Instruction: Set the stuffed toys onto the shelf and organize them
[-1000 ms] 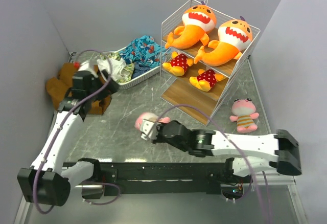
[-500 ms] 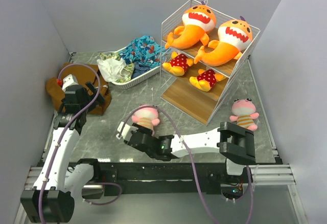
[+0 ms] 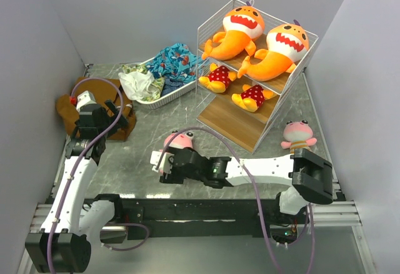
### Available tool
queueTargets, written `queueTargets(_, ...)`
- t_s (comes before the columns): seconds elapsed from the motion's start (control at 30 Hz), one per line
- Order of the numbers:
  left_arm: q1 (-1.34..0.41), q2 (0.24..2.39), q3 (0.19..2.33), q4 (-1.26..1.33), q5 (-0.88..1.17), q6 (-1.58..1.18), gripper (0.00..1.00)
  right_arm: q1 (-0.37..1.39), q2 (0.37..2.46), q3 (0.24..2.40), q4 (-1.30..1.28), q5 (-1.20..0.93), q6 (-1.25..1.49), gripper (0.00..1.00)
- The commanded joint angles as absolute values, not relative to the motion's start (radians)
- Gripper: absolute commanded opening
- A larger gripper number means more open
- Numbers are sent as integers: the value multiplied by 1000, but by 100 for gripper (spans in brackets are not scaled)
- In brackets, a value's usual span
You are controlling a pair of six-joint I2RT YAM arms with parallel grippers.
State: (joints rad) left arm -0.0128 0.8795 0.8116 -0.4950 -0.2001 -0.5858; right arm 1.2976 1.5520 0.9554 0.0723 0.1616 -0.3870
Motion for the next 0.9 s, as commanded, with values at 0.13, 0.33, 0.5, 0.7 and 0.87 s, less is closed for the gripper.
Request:
queueTargets(0.13,-14,861,815,-469,-199,-560,97,1304,1621,950,60,89,-433,79)
queueTargets(0.33,-14,857,813,-466,-199,-561,96,1304,1750,956,138,288,-463,81)
queueTargets(0.5,-15,858,815,-472,-209,-561,96,1302,1778,940,212,388,-472,26)
queueTargets(0.7,-15,847,815,-472,-222,-563,97,1275,1645,931,135,517,-459,0)
queueTargets(0.87,-15,850,816,-472,-224,-565,96,1172,1594,924,23,604,-471,0)
